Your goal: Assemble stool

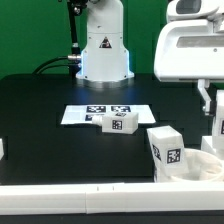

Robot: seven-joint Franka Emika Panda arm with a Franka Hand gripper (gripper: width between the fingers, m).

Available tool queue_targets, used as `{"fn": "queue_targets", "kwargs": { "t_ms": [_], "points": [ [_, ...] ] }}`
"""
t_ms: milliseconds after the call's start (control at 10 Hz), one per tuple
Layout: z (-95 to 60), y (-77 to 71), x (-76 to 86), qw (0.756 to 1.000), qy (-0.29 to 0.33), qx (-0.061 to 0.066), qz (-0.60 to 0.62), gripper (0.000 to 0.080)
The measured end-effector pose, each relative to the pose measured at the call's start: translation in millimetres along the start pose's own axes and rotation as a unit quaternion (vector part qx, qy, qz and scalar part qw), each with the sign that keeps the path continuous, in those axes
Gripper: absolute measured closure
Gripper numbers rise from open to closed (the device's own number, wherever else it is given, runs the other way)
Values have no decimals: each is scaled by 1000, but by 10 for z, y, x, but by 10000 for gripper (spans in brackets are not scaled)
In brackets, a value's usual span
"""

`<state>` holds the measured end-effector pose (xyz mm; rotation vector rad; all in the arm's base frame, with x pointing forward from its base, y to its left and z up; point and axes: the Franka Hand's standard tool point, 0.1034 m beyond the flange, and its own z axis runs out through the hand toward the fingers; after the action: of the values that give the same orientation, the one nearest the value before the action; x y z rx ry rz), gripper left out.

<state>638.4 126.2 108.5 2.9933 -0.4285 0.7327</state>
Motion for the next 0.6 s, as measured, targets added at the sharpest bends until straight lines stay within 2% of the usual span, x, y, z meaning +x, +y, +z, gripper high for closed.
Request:
{"fn": "queue_targets", "kwargs": {
  "t_ms": [200, 300, 600],
  "points": [
    [73, 54, 50, 1000, 24, 4, -10, 465],
    [115, 64, 17, 1000, 23, 2, -12, 465],
    [142, 70, 15, 999, 30, 3, -15, 465]
  ]
}}
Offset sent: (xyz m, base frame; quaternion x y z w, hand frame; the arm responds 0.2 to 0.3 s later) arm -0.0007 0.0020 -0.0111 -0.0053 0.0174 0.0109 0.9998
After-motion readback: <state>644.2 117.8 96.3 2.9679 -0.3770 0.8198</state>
